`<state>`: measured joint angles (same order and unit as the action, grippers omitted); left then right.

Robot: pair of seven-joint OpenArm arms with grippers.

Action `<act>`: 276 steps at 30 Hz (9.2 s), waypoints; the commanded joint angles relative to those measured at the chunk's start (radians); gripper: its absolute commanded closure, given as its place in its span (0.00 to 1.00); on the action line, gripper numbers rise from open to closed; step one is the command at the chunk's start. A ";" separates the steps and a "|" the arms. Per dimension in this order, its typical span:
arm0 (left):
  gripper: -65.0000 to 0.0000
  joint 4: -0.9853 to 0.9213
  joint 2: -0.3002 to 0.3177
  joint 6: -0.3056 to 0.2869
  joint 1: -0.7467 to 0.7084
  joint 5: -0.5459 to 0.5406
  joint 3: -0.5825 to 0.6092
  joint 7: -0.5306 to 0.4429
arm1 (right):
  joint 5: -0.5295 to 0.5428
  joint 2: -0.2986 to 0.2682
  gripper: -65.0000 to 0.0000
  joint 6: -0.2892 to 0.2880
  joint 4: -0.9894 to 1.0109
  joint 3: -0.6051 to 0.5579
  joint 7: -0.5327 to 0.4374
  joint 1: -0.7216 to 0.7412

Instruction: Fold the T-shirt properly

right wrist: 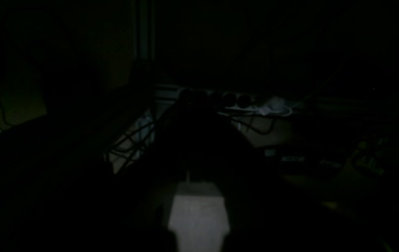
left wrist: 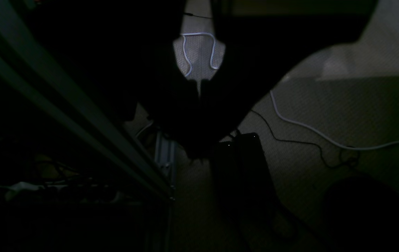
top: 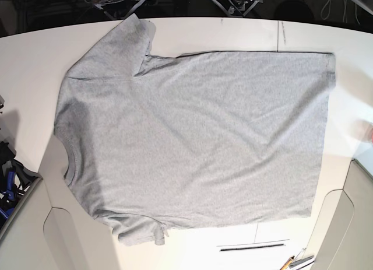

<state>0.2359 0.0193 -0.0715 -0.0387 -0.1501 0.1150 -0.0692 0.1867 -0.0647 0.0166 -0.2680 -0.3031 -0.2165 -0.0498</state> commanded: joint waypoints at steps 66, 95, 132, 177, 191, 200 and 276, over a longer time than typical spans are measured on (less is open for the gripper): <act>1.00 0.796 0.286 -0.221 -0.735 -0.118 -0.002 -0.011 | 0.060 -0.393 1.00 0.007 -0.846 0.007 -0.022 -0.697; 1.00 1.497 0.349 -0.627 -1.028 -0.857 -0.592 0.640 | 0.810 -0.225 1.00 -0.233 -1.440 0.786 0.356 -0.687; 0.58 1.497 0.348 -0.627 -0.803 -0.907 -0.804 0.690 | 0.526 -0.118 1.00 -0.257 -1.194 0.607 0.490 -0.341; 1.00 1.062 0.444 -0.580 -0.475 -0.933 -0.657 0.797 | 0.534 -0.118 1.00 -0.296 -1.210 0.624 0.562 -0.348; 1.00 1.076 0.444 -0.627 -0.611 -1.186 -0.941 0.966 | 0.539 -0.171 1.00 -0.312 -1.494 0.768 0.588 -0.653; 1.00 1.111 0.452 -0.627 -0.567 -1.296 -1.011 1.009 | 0.617 -0.170 1.00 -0.352 -1.577 0.821 0.610 -0.661; 0.63 1.110 0.502 -0.627 -0.277 -0.874 -0.770 0.788 | 0.576 -0.167 0.80 -0.473 -1.436 0.486 0.822 -0.510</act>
<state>1.3331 0.4984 -0.6888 -0.3206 -1.0035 -0.6476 0.7326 0.7586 -0.2241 -0.4492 -1.6913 0.1810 0.6136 -0.5541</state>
